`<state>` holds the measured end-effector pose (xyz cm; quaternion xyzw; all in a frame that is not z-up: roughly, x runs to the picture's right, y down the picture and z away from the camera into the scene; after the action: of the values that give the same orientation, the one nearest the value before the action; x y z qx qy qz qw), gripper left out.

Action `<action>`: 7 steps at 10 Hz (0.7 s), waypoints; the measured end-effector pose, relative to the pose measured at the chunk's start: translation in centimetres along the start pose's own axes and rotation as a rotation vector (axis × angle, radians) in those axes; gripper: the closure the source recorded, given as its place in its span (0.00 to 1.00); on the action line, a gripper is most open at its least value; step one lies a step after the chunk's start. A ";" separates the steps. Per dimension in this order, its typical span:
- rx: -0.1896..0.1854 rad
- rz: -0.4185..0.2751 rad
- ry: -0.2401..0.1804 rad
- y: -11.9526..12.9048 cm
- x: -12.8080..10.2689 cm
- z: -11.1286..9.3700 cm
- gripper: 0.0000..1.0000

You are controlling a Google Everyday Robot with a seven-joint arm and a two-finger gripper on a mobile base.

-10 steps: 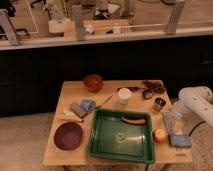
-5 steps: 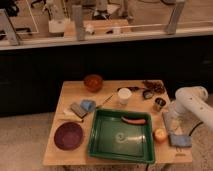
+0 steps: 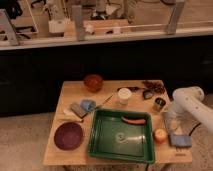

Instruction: Wipe table surface with towel

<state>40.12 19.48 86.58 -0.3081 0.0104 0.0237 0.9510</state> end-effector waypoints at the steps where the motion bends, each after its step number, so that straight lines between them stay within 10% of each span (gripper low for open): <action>1: -0.015 0.009 0.004 0.1 0.5 0.6 0.20; 7: -0.041 0.032 -0.013 0.3 1.4 1.5 0.69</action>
<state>41.49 20.69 87.54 -0.3270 0.0084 0.0411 0.9441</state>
